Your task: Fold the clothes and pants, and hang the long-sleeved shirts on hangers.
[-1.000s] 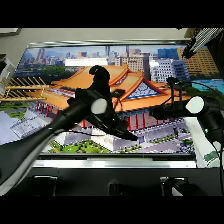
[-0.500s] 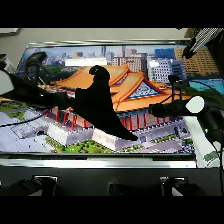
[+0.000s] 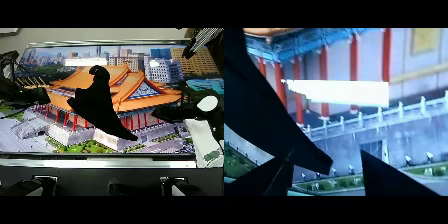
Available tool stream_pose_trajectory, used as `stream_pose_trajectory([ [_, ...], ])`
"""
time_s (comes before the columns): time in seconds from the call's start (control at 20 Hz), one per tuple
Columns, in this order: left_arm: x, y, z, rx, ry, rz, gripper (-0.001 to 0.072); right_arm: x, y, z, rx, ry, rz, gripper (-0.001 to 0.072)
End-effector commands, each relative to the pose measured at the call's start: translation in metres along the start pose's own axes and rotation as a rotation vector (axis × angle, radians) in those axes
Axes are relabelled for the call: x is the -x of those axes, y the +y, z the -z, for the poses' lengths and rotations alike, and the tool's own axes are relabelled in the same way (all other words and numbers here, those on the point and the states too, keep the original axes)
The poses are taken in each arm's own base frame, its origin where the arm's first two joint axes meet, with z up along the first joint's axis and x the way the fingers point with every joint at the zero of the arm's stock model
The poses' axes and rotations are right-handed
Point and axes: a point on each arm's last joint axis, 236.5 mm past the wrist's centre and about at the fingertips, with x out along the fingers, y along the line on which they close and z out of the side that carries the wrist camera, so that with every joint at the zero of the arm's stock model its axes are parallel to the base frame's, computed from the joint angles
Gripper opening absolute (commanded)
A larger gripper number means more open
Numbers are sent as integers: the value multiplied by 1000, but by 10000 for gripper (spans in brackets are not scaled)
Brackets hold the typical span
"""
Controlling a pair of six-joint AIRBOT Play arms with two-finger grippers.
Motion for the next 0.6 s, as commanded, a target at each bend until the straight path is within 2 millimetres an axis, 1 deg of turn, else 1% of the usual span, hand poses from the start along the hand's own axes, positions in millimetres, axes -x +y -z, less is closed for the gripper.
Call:
stream_pose_trajectory([
  [0.0, -6, 7, -3, 7, 7, -26, 622, -34, -9, 36, -176, 124, -121, 516],
  [0.05, -8, 7, -3, 7, 14, -28, 623, -49, -2, 51, -214, 168, -178, 556],
  [0.1, -11, 8, -3, 7, 20, -33, 623, -63, 3, 64, -233, 195, -213, 556],
  [0.2, -18, 8, -3, 6, 38, -44, 624, -84, 5, 83, -240, 223, -201, 556],
  [0.3, -27, 8, -4, 5, 58, -51, 624, -101, 12, 92, -210, 215, -179, 556],
  [0.4, -35, 7, -5, 3, 73, -57, 624, -115, 19, 92, -207, 192, -153, 556],
  [0.45, -38, 7, -7, -5, 70, -56, 624, -122, 21, 93, -220, 190, -140, 555],
  [0.55, -40, 6, -16, -9, 38, -46, 624, -137, 21, 104, -241, 225, -112, 555],
])
